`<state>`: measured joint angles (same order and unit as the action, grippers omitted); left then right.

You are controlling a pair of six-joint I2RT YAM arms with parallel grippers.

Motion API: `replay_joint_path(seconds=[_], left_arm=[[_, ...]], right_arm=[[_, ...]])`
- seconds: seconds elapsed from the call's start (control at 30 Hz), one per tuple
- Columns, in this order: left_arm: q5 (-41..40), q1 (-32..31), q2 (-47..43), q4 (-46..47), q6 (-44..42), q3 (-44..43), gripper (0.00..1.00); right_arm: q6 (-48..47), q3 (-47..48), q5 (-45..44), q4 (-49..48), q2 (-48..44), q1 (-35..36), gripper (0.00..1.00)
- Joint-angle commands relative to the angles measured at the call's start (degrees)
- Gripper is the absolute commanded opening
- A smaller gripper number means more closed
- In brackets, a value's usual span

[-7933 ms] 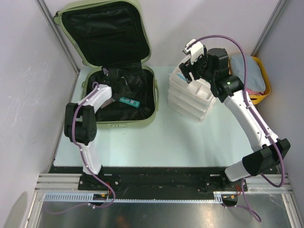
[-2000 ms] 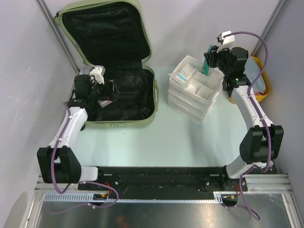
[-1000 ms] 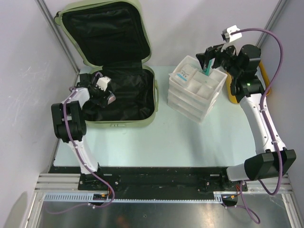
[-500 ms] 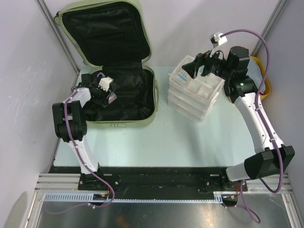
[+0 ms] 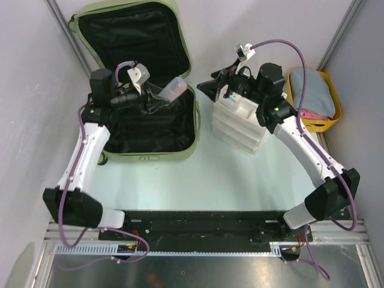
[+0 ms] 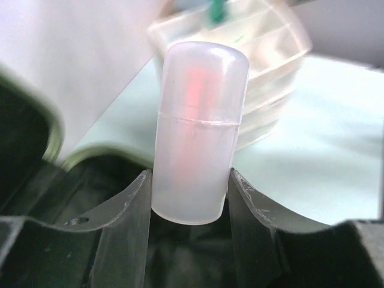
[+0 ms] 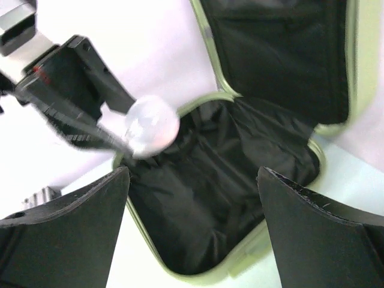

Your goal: Open, take out, and arrange the luggage

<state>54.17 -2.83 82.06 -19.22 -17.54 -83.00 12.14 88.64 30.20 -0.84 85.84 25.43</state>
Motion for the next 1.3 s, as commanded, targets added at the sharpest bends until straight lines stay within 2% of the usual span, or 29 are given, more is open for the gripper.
replay_joint_path(seconds=[0.0,0.07,0.13,0.17,0.53,0.6,0.7,0.73,0.8,0.83,0.87,0.97,1.0,1.03,1.1,1.17,1.23,1.27], left_arm=[[8.7,-5.4,-5.8,11.6,12.5,3.3,0.28],[8.9,-6.3,-7.6,18.9,19.3,5.3,0.28],[8.5,-6.6,-9.4,33.7,28.7,10.2,0.27],[7.0,-6.6,-10.7,36.8,30.9,11.4,0.26],[4.4,-9.1,-10.8,46.4,39.3,14.6,0.24],[4.3,-9.3,-10.7,47.7,41.7,15.1,0.24],[4.1,-9.6,-10.9,48.9,42.3,15.9,0.24],[3.7,-9.7,-11.0,49.2,42.4,16.3,0.24],[3.6,-9.7,-10.8,49.3,42.3,16.3,0.25],[3.5,-9.7,-10.6,49.3,42.3,16.6,0.25],[3.3,-9.7,-10.5,49.3,42.3,16.6,0.26],[2.6,-9.7,-10.1,49.4,42.7,16.3,0.36],[2.3,-9.8,-9.9,49.3,43.1,16.4,0.55],[2.0,-9.7,-9.8,49.4,43.2,16.3,0.64],[2.2,-9.7,-9.6,49.3,43.1,16.4,0.76],[2.2,-9.7,-9.6,49.3,43.0,17.2,0.84],[2.4,-9.5,-9.8,48.9,42.6,18.4,0.86],[2.5,-9.2,-10.0,48.7,42.2,18.8,0.87]], right_arm=[[5.8,0.4,-0.1,-16.9,0.1,3.8,0.93],[7.2,0.7,0.0,-19.3,0.5,5.7,0.93],[8.9,0.7,0.5,-20.3,0.6,7.0,0.93],[9.4,0.7,0.6,-20.9,0.6,7.3,0.93],[10.2,1.6,-1.3,-22.7,2.4,9.2,0.95],[9.8,1.5,-1.8,-22.4,2.6,9.3,0.92],[9.7,1.4,-2.1,-22.0,2.5,9.2,0.81],[9.8,1.3,-2.1,-22.0,2.2,9.3,0.71],[10.4,1.3,-2.0,-22.2,2.0,9.1,0.62],[10.4,1.4,-2.0,-22.2,1.9,9.1,0.51],[10.4,1.6,-1.8,-22.1,1.9,9.1,0.47],[10.4,1.7,-1.4,-21.7,1.4,8.4,0.36],[10.4,1.9,-1.5,-21.7,1.3,7.9,0.35],[10.3,2.1,-1.5,-21.2,1.3,7.2,0.32],[9.3,3.1,-1.7,-20.3,0.6,5.9,0.25],[7.1,3.6,-2.0,-17.6,-0.5,3.5,0.2],[4.7,3.7,-1.9,-13.4,-3.0,1.9,0.19],[0.2,3.4,-2.0,-11.3,-4.3,1.0,0.2]])
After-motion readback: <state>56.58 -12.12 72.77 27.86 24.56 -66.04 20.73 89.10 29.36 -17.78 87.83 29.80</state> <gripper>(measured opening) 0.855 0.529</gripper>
